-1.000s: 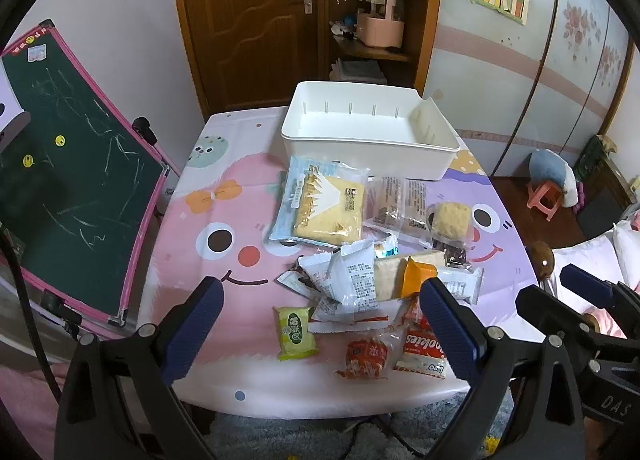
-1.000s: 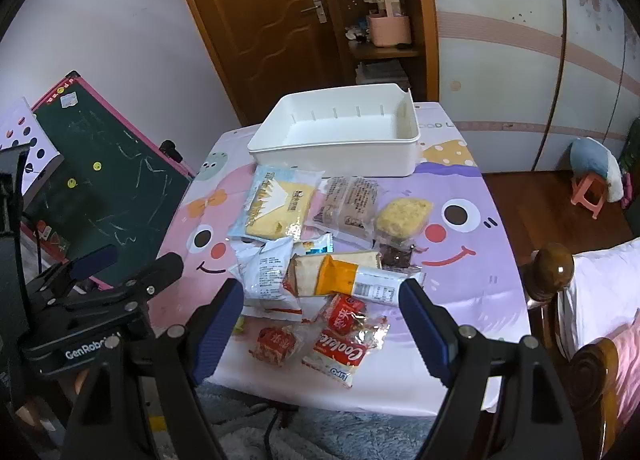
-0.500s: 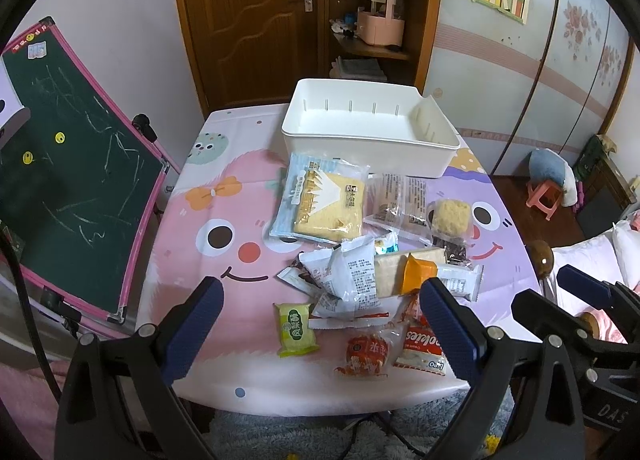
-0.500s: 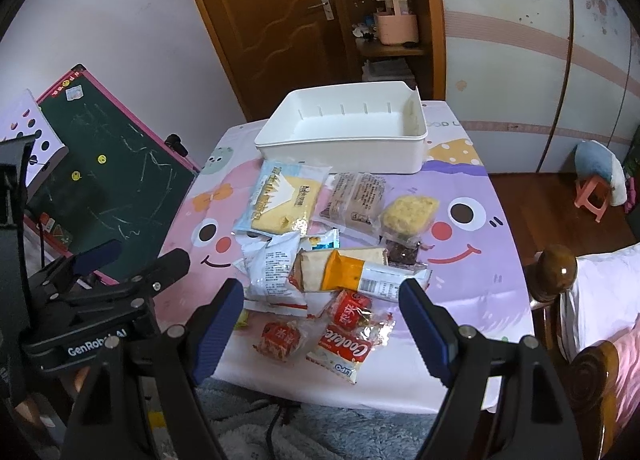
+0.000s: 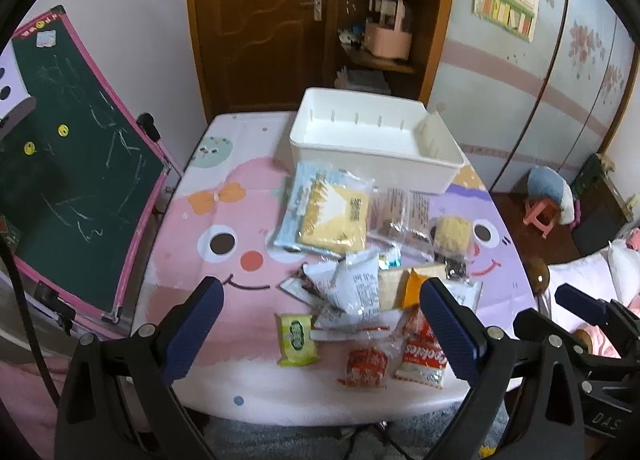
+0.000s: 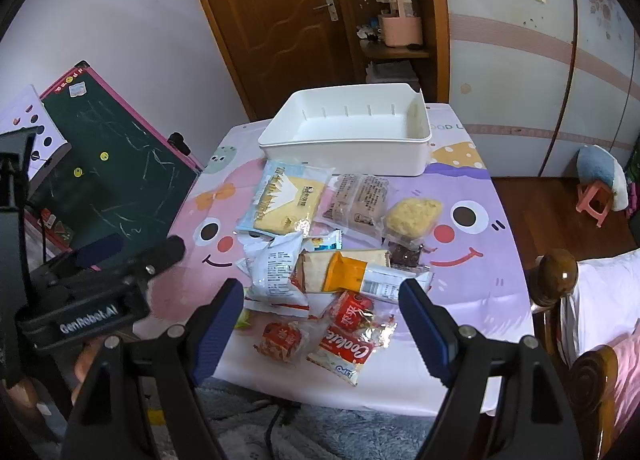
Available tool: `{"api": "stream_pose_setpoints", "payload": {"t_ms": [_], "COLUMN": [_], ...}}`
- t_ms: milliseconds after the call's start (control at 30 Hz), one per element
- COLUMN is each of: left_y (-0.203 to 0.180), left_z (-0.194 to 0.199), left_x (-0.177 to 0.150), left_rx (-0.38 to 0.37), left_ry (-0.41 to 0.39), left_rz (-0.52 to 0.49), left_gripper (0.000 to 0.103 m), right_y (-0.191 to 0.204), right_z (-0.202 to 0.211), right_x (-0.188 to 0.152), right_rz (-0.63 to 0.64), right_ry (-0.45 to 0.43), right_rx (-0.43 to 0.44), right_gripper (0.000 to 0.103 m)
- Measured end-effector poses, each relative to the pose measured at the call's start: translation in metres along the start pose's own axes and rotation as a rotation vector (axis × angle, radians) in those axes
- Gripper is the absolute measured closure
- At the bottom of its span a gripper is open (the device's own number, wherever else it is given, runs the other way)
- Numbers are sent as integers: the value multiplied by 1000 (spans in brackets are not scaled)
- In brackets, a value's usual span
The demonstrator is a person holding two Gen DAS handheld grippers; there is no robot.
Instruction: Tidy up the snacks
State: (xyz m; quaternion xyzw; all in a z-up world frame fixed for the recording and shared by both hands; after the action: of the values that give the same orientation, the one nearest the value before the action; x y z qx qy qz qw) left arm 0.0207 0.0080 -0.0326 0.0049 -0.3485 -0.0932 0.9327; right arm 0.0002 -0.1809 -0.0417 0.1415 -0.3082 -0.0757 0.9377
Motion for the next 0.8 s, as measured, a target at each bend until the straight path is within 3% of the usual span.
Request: {"api": "stream_pose_setpoints", "payload": {"t_ms": [300,400,600,800], "left_y": [3,13,36,55], "left_z": [3,2,0,-22], "left_x": [9,12,14,7], "left_rx": [34,8,47,-8], "left_ry": [-42,-59,-112,-50], "left_rz": [-41,-12,-28,15], "left_gripper": [5,5,5,5], "right_y": [-8,-12,-28,-37], "right_z": [-1,-1,-10,-32], "right_x": [7,12,20,15], "right_rz": [3,5,-9,-12], "right_ry": [-28,-50,-58,4], "right_rx": [-37,-62,-117,-134], "right_gripper": [22,23,23,23]}}
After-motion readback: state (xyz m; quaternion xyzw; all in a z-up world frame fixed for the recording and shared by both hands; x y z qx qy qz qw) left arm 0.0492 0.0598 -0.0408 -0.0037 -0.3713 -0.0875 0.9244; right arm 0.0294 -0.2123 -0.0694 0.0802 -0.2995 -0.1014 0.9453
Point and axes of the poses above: each gripper's, at about its wrist camera, not at the fingertips, and z roughly against the way its jaws point, y to its left, x to its top, the point moved 3 cm from there along -z, roughly the way its jaws point, and after that the axes turned 11 degrees about -z, right-handed, at the moved point
